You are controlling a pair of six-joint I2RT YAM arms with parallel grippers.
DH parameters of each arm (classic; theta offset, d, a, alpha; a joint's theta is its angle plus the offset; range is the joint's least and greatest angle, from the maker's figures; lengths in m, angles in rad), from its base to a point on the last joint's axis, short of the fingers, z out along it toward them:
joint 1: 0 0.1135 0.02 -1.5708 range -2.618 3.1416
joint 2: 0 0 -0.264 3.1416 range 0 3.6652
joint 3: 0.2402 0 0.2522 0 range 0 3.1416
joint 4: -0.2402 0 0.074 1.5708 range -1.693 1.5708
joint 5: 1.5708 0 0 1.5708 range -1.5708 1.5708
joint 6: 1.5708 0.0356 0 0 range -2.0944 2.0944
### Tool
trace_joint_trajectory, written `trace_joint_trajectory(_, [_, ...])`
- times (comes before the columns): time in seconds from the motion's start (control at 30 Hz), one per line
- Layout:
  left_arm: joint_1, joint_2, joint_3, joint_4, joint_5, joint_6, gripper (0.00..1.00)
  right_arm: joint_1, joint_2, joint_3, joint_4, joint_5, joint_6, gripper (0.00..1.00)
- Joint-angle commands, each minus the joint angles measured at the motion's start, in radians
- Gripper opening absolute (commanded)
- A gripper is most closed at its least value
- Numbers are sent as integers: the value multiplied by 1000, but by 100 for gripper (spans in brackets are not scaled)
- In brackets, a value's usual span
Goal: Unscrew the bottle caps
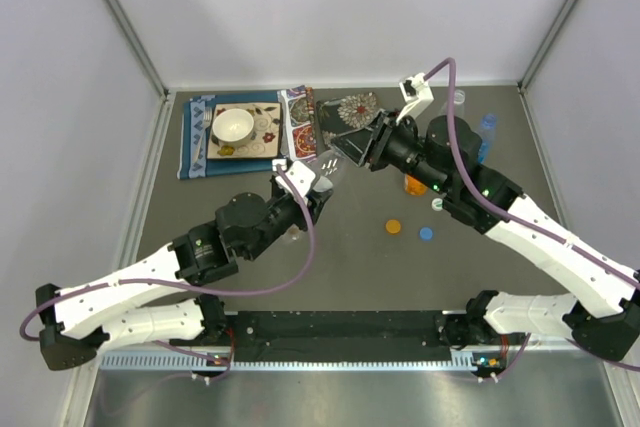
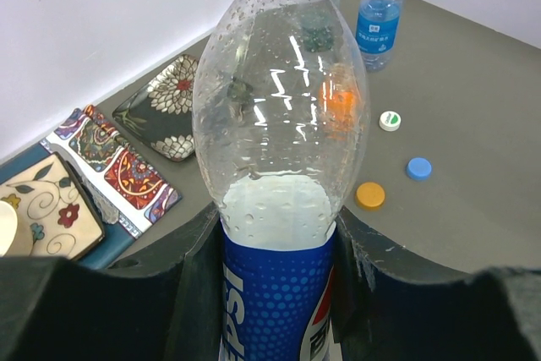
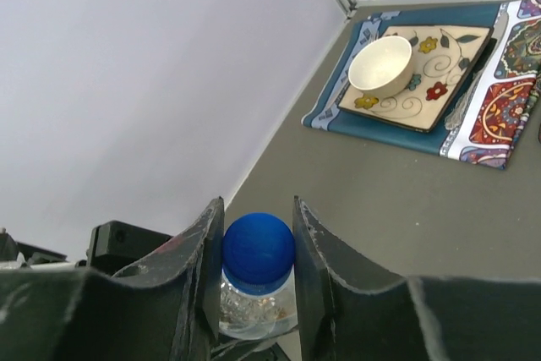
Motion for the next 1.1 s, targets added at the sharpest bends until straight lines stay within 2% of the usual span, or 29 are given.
trace_joint_trajectory(0.0, [-6, -31, -9, 59, -7, -8, 31, 6, -21, -8, 48, 5, -7, 1])
trace_joint_trajectory(0.2, [-5, -68, -12, 74, 108, -13, 32, 6, -33, -9, 47, -76, -75, 0])
trace_joint_trajectory(0.3, [-5, -86, 0, 59, 202, -39, 34, 6, -59, -17, 80, -163, -141, 0])
trace_joint_trajectory(0.37, [-3, -106, 5, 54, 274, -47, 34, 6, -65, -10, 90, -281, -178, 0])
trace_joint_trajectory(0.47, [6, -123, 29, 35, 404, -74, 34, 5, -80, 18, 85, -438, -256, 0])
trace_joint_trajectory(0.5, [15, -126, 52, 16, 515, -93, 34, 6, -87, 23, 81, -468, -273, 0])
trace_joint_trajectory(0.7, [69, -111, 133, -10, 806, -194, 31, -3, -134, 55, 73, -732, -382, 0])
trace_joint_trajectory(0.9, [162, -89, 134, 109, 1114, -349, 31, -11, -113, 95, 62, -982, -391, 0])
trace_joint_trajectory(0.97, [202, -75, 120, 221, 1238, -446, 31, -12, -107, 102, 59, -1021, -392, 0])
trace_joint_trajectory(1.07, [281, -68, 66, 361, 1346, -591, 31, -23, -103, 109, 56, -1093, -406, 0])
